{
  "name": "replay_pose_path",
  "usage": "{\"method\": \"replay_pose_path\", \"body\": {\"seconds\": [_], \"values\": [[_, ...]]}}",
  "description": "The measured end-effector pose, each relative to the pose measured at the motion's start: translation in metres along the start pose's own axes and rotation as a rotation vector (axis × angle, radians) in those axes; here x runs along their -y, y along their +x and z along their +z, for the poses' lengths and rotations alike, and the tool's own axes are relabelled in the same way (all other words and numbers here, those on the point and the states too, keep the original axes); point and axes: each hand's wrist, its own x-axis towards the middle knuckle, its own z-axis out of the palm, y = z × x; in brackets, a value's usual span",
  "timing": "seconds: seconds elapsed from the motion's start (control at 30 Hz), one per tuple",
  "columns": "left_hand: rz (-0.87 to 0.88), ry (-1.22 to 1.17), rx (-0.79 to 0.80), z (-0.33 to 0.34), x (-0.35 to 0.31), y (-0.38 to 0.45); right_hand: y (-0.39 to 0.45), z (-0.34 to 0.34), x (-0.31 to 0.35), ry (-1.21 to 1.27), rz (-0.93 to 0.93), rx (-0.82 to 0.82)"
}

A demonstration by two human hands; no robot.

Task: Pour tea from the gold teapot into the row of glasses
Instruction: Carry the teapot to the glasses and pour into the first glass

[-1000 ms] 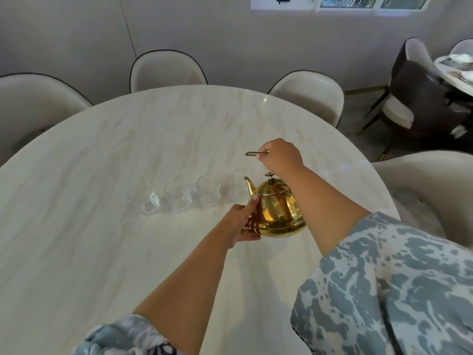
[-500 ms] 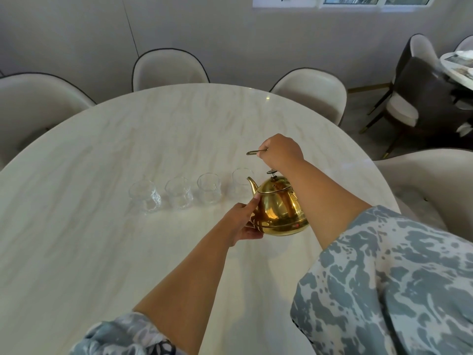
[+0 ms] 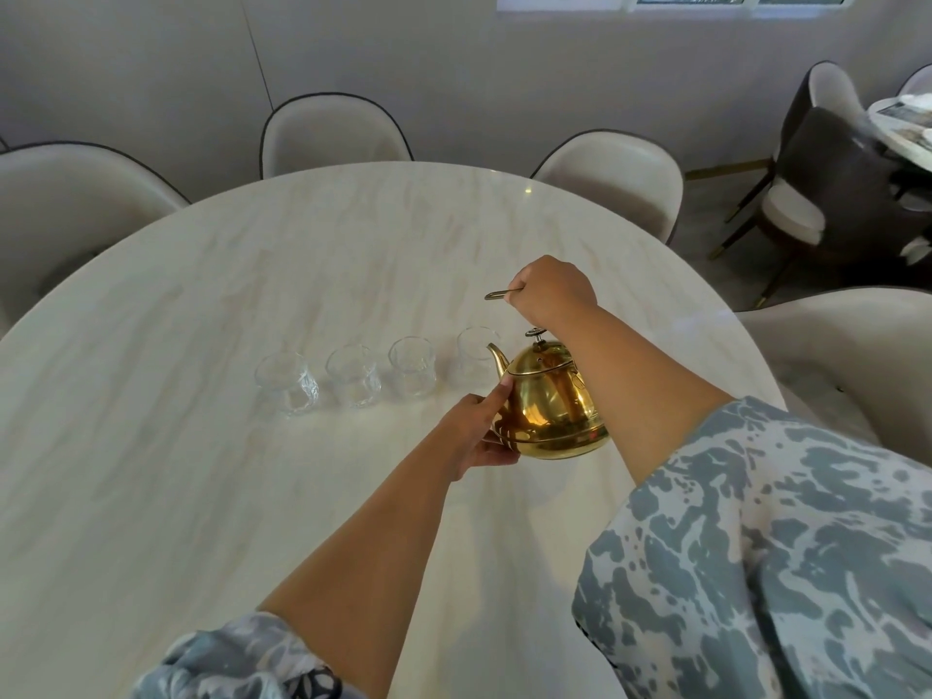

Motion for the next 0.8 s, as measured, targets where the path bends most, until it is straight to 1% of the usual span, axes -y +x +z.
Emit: {"method": "replay_pose_path", "body": {"seconds": [0.33, 0.6, 0.8], "values": [[0.027, 0.031, -0.017, 0.0, 0.002, -0.006, 0.001, 0.001, 0.002, 0.006, 0.011, -0.009], [0.056, -0.074, -0.112, 0.007, 0.003, -0.011, 0.0, 0.0, 0.005, 0.014, 0.004, -0.016], [0.119, -0.087, -0.094, 0.004, 0.004, -0.014, -0.002, 0.003, 0.004, 0.001, -0.003, -0.019]]}}
